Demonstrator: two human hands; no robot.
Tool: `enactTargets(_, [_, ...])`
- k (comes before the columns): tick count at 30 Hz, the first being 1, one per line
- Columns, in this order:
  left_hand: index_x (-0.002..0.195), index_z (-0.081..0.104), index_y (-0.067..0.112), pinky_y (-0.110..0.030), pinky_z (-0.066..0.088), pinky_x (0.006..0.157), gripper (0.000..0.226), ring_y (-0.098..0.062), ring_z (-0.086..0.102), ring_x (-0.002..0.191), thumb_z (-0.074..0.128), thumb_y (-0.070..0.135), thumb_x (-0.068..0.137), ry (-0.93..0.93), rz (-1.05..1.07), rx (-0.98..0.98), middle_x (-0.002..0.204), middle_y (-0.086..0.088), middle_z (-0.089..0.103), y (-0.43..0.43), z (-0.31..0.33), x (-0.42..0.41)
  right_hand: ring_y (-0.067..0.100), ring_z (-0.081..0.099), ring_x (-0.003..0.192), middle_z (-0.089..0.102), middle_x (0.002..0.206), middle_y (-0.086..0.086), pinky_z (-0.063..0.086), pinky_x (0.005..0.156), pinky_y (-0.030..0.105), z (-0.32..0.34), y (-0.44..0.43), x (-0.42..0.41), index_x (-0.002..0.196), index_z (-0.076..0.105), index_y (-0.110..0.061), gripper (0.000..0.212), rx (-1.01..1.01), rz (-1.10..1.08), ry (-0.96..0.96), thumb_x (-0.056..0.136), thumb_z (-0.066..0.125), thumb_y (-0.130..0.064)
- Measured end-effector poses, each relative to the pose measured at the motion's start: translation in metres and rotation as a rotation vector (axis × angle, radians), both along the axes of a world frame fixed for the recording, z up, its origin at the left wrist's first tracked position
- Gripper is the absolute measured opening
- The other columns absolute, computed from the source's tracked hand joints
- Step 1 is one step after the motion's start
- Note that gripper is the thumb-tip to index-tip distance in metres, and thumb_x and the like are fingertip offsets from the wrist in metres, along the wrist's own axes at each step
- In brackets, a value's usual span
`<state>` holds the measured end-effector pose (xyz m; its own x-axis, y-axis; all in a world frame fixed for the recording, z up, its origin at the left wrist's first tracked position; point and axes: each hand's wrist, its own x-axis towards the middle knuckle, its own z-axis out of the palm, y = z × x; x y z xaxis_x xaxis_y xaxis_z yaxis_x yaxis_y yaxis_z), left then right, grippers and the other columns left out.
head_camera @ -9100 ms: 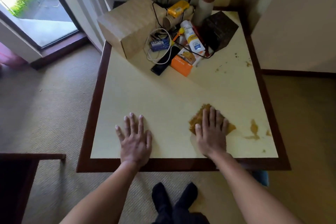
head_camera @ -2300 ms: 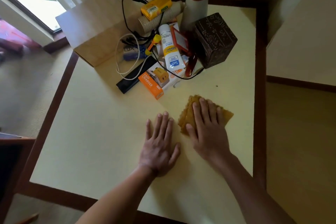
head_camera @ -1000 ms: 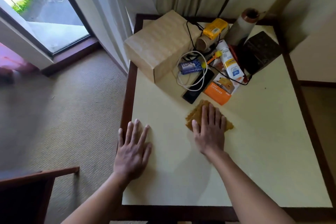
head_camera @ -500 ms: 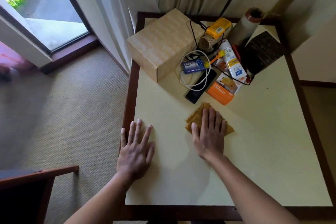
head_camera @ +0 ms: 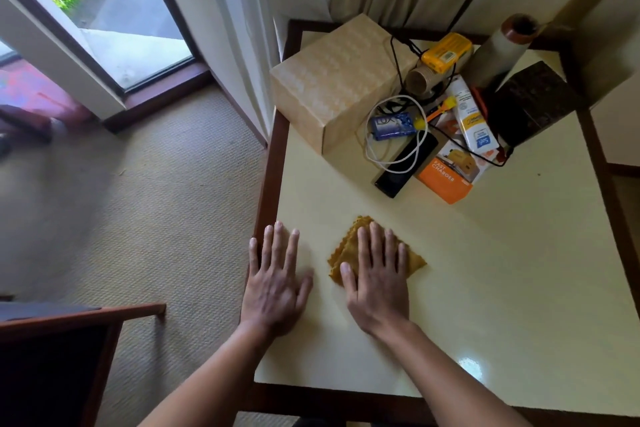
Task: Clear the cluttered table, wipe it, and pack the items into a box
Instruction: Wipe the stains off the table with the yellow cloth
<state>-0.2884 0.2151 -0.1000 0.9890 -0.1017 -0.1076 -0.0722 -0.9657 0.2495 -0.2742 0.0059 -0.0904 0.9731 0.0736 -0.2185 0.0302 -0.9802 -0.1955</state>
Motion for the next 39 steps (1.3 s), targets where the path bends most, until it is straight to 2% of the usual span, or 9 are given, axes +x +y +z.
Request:
enactTargets(5, [0.162,0.02,0.003,-0.069,0.02,0.12,0.083,-0.043,0.01,0.158,0.041,0.05,0.098,-0.012,0.154,0.011,0.17,-0.024,0.011,0.0,-0.003,-0.001,0.029,-0.007,0.158,-0.002,0.172,0.006,-0.001,0.126,0.053,-0.006,0.05,0.077,0.164,0.005,-0.019,0.077,0.034,0.312,-0.003,0.099,0.023,-0.059])
enactTargets(9, [0.161,0.024,0.001,-0.066,0.029,0.118,0.082,-0.045,0.012,0.157,0.038,0.051,0.098,0.001,0.129,0.06,0.17,-0.025,0.012,0.0,-0.006,-0.001,0.028,-0.015,0.157,-0.012,0.17,0.005,-0.007,0.126,0.053,-0.007,0.086,0.136,0.163,-0.005,-0.021,0.076,0.025,0.248,0.031,0.1,0.017,-0.058])
enactTargets(15, [0.16,0.025,-0.002,-0.063,0.03,0.119,0.082,-0.045,0.008,0.157,0.034,0.053,0.099,0.007,0.12,0.098,0.17,-0.027,0.007,0.002,-0.011,0.0,0.023,-0.013,0.157,-0.006,0.171,0.001,-0.005,0.127,0.049,-0.006,0.074,0.11,0.164,0.002,-0.024,0.07,0.071,0.553,0.018,0.103,0.02,-0.054])
enactTargets(22, [0.164,0.016,0.004,-0.057,0.021,0.125,0.08,-0.04,-0.002,0.159,0.032,0.049,0.099,0.022,0.128,0.02,0.172,-0.021,0.0,0.003,-0.008,0.005,0.025,-0.017,0.156,-0.013,0.17,0.003,-0.009,0.126,0.048,-0.007,0.09,0.146,0.163,-0.005,-0.023,0.069,0.019,0.354,0.0,0.102,0.007,-0.052])
enactTargets(24, [0.164,0.022,0.01,-0.053,0.021,0.126,0.075,-0.037,0.003,0.16,0.035,0.04,0.096,-0.032,0.14,-0.122,0.172,-0.017,0.008,0.006,-0.005,0.003,0.025,-0.017,0.156,-0.012,0.171,0.004,-0.008,0.126,0.049,-0.007,0.09,0.139,0.163,-0.005,-0.022,0.07,0.017,0.351,0.009,0.101,0.006,-0.052])
enactTargets(26, [0.161,0.029,0.015,-0.045,0.023,0.127,0.069,-0.029,0.015,0.159,0.037,0.032,0.094,-0.089,0.243,-0.408,0.171,-0.011,0.02,0.01,-0.002,0.001,0.026,-0.016,0.157,-0.01,0.171,0.005,-0.007,0.127,0.05,-0.007,0.085,0.117,0.163,-0.004,-0.022,0.07,0.021,0.354,0.005,0.101,0.008,-0.053])
enactTargets(31, [0.146,0.053,0.017,-0.036,0.042,0.113,0.054,-0.016,0.055,0.133,0.034,0.038,0.1,-0.023,0.795,-0.917,0.144,-0.003,0.06,0.022,0.009,-0.003,0.03,-0.005,0.158,0.001,0.171,0.008,0.004,0.126,0.055,-0.012,0.088,0.011,0.163,0.01,-0.017,0.07,0.041,0.356,0.005,0.103,0.019,-0.05])
enactTargets(34, [0.149,0.054,0.018,-0.033,0.034,0.121,0.063,-0.012,0.048,0.141,0.03,0.049,0.1,0.094,0.815,-1.006,0.151,-0.001,0.057,0.026,0.012,-0.021,0.032,0.004,0.158,0.009,0.171,0.008,0.013,0.123,0.055,-0.014,0.087,-0.057,0.163,0.018,-0.017,0.067,0.068,0.461,-0.009,0.104,0.024,-0.049])
enactTargets(39, [0.158,0.04,0.014,-0.033,0.022,0.127,0.06,-0.009,0.034,0.15,0.033,0.042,0.106,0.182,0.779,-1.023,0.163,-0.002,0.041,0.026,0.021,-0.043,0.022,-0.009,0.158,-0.001,0.172,-0.002,0.004,0.124,0.049,-0.005,0.057,-0.099,0.164,0.005,-0.027,0.066,0.079,0.638,0.035,0.106,0.024,-0.053])
